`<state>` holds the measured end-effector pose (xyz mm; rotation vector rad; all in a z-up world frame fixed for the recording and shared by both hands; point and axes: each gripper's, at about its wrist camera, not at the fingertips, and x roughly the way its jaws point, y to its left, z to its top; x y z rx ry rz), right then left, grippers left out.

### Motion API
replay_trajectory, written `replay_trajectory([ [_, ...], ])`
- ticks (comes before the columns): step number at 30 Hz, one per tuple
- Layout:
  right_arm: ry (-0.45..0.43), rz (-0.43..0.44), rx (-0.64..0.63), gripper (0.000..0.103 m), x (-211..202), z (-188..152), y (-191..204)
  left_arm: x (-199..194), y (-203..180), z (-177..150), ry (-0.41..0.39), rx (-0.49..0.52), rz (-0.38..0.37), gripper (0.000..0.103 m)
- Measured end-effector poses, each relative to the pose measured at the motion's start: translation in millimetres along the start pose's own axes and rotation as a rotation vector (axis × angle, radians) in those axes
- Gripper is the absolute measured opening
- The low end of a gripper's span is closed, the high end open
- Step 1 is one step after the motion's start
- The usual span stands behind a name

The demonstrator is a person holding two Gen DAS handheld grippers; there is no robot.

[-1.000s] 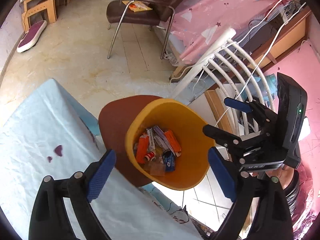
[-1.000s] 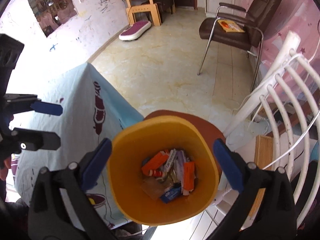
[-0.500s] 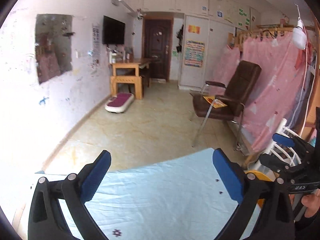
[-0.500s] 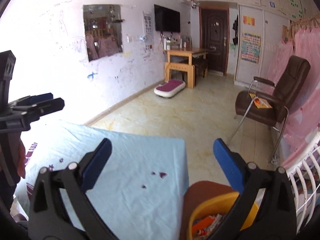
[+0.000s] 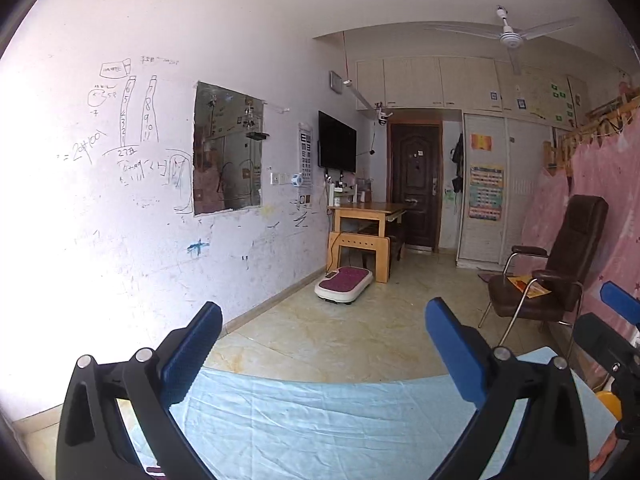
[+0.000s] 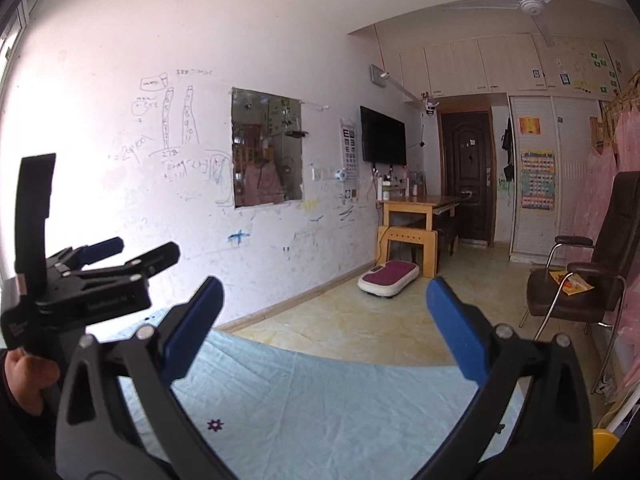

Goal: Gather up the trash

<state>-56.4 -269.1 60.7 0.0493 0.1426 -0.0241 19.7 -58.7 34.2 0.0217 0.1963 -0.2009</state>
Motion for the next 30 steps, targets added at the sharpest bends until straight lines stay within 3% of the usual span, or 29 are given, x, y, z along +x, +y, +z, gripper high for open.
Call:
replay_trajectory([
  [9, -0.036, -0.081, -0.08, 0.098, 9.9, -19.5, 26.3, -3.0, 14.3, -8.8, -0.034, 0.0, 0.025, 0.097],
  [18, -0.073, -0.153, -0.07, 0.098, 7.7, -25.3, 22.0, -6.4, 25.8, -17.2, -0.079, -0.041, 0.042, 0.097],
  [25, -0.096, -0.177, -0.059, 0.098, 4.6, -25.5, 19.8, -14.3, 32.6, -25.2, -0.14, -0.06, 0.079, 0.097],
  [30, -0.111, -0.174, -0.071, 0.098, 1.5, -26.5, 22.8, -14.3, 37.0, -24.6, -0.124, -0.08, 0.081, 0.097],
])
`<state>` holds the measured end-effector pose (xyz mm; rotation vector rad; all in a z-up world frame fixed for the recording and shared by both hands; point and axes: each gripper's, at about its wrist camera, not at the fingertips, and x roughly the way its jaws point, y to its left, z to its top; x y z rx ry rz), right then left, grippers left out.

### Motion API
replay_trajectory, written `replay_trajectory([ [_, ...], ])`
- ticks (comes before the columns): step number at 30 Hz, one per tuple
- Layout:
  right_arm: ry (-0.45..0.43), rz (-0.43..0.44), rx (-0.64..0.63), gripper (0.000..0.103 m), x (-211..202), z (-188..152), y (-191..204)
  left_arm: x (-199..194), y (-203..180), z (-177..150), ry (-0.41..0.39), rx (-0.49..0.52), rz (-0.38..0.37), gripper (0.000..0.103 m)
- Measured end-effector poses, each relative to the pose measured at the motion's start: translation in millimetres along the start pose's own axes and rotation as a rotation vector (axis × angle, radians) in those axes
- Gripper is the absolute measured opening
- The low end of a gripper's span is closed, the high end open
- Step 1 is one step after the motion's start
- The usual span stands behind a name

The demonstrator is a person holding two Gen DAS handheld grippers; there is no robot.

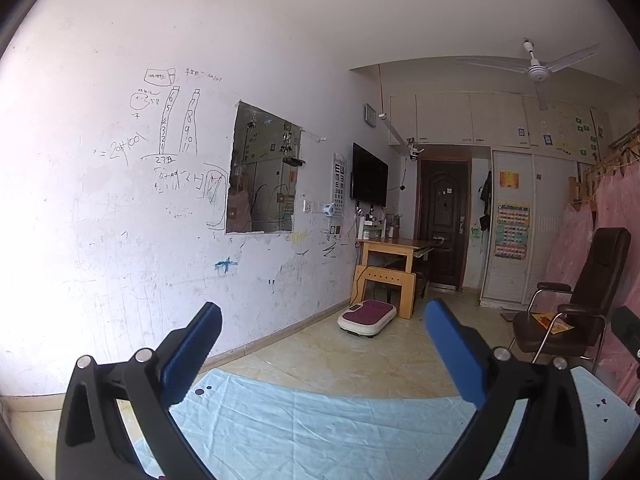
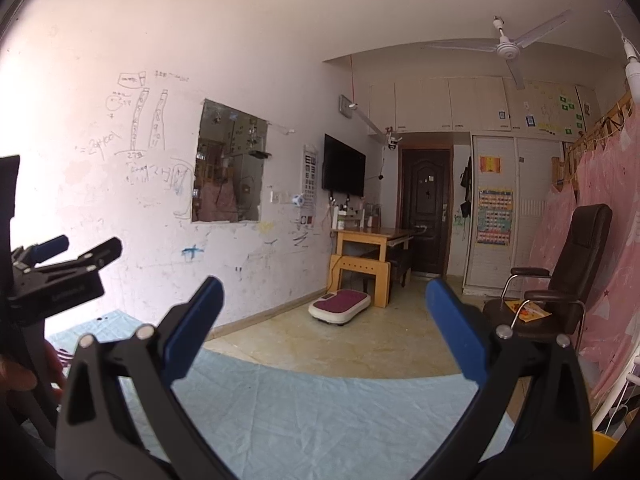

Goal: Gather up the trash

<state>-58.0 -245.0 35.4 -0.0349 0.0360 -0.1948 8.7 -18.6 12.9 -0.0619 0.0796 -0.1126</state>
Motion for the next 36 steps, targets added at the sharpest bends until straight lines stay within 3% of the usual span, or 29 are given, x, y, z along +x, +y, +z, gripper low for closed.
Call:
replay_trajectory([
  [36, -0.008, 0.014, -0.033, 0.098, -3.6, -1.0, -0.2, 4.4, -2.8, 3.5, 0.027, 0.008, -0.019, 0.097],
])
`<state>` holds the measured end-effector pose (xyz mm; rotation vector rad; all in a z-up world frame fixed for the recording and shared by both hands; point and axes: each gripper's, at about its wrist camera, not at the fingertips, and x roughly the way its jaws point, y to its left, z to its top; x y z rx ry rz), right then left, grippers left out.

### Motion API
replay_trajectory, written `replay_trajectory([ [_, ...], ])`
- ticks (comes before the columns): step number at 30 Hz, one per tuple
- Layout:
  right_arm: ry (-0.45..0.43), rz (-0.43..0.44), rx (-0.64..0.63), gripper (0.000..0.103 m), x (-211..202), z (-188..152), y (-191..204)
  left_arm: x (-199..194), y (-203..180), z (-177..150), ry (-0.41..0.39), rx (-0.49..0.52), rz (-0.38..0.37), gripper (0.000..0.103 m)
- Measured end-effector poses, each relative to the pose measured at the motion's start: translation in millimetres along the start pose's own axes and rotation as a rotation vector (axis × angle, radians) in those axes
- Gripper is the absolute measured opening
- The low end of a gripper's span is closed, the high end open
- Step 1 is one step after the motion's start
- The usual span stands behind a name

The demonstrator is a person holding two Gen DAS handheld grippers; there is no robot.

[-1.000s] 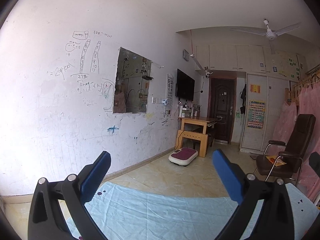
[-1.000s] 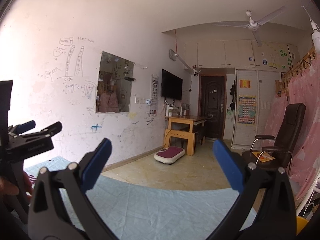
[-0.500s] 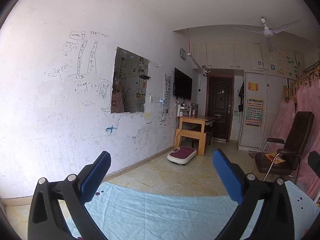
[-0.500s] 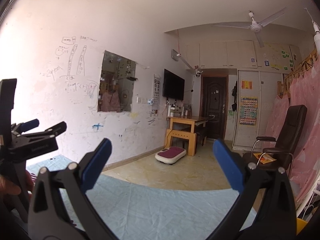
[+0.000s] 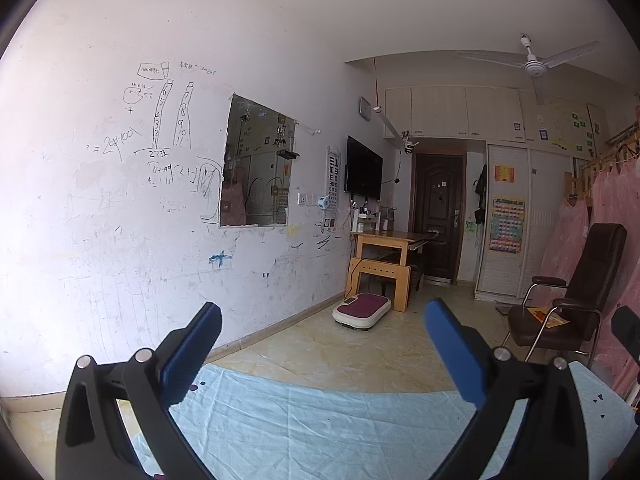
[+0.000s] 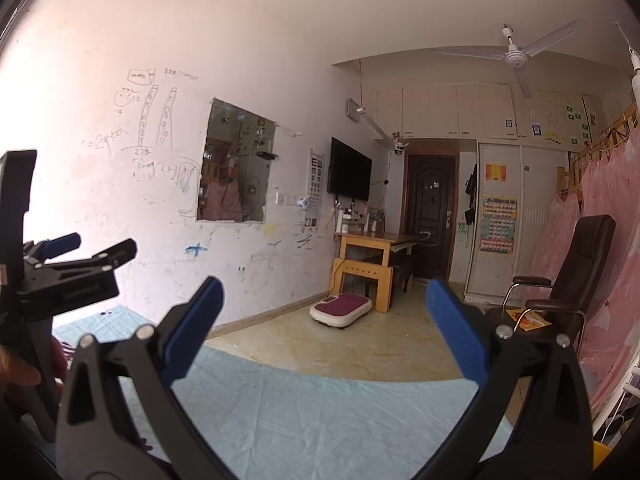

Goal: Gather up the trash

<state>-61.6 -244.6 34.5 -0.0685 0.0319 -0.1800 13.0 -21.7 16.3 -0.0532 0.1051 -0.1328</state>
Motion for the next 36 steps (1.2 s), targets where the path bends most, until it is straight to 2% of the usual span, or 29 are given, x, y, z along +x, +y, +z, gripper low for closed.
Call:
replay_trajectory([
  [36, 0.004, 0.004, -0.006, 0.098, -0.3, -0.8, 1.0, -0.1, -3.0, -2.8, 0.008, 0.0, -0.007, 0.097],
])
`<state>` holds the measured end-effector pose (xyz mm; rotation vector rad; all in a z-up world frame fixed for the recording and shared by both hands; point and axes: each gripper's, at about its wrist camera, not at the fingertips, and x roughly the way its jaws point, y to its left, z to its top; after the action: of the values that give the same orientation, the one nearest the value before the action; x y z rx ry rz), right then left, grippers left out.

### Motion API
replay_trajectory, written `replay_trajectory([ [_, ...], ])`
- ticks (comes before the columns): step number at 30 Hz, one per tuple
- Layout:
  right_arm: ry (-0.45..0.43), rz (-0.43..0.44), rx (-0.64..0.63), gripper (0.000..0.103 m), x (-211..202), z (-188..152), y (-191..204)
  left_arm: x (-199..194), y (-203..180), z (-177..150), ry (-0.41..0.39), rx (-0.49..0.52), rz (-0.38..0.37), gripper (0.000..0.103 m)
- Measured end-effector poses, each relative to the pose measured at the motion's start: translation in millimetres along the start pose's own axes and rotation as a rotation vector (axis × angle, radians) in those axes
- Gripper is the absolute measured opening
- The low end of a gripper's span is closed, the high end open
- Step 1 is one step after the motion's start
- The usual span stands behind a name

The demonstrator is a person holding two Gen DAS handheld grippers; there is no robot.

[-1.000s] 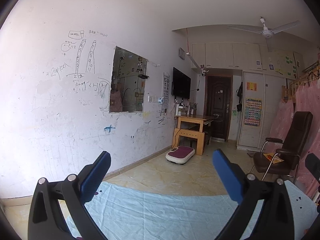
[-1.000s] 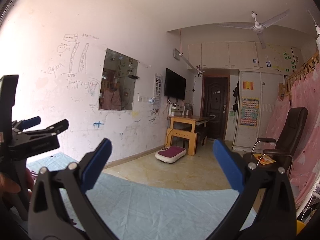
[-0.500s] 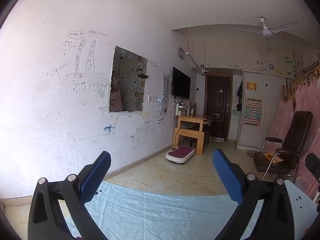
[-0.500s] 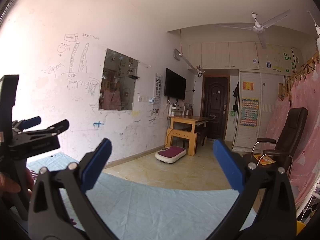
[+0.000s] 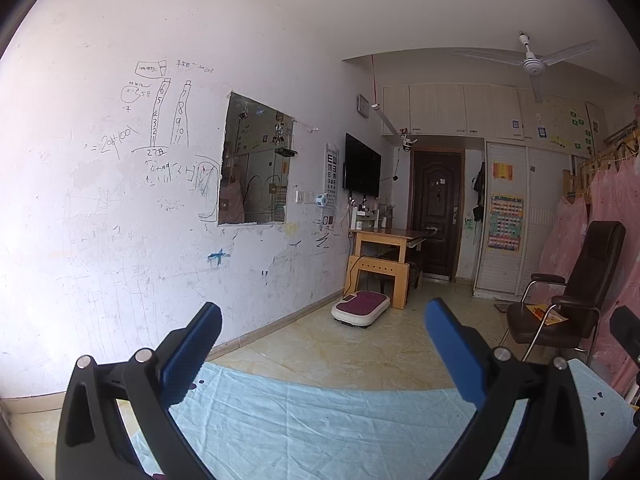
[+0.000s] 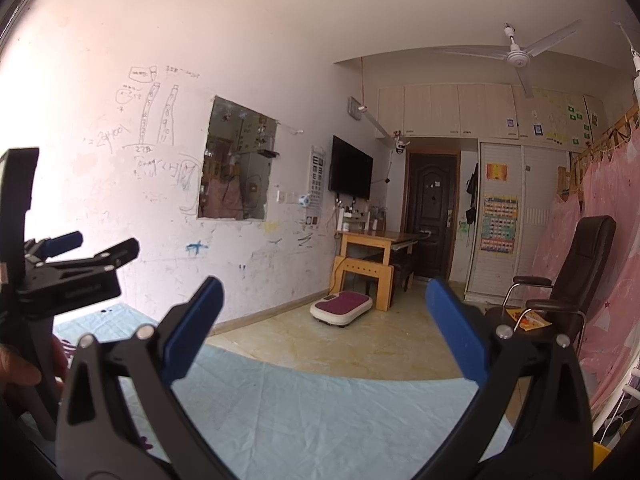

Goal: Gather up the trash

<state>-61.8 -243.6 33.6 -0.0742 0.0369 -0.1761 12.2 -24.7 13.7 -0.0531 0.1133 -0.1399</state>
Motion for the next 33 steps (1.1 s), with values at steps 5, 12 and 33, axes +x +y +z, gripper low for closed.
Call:
replay_trajectory([
  [5, -0.001, 0.0, -0.002, 0.098, -0.7, -0.2, 0.6, 0.4, 0.5, -0.6, 0.0, 0.001, 0.0, 0.097],
  [12, -0.001, 0.001, -0.002, 0.098, -1.7, -0.3, 0.0, 1.7, 1.9, 0.2, 0.003, -0.003, -0.001, 0.097],
  [33, -0.004, -0.001, -0.01, 0.098, -4.6, 0.3, 0.8, 1.1, 1.5, -2.3, 0.008, -0.012, -0.002, 0.097],
])
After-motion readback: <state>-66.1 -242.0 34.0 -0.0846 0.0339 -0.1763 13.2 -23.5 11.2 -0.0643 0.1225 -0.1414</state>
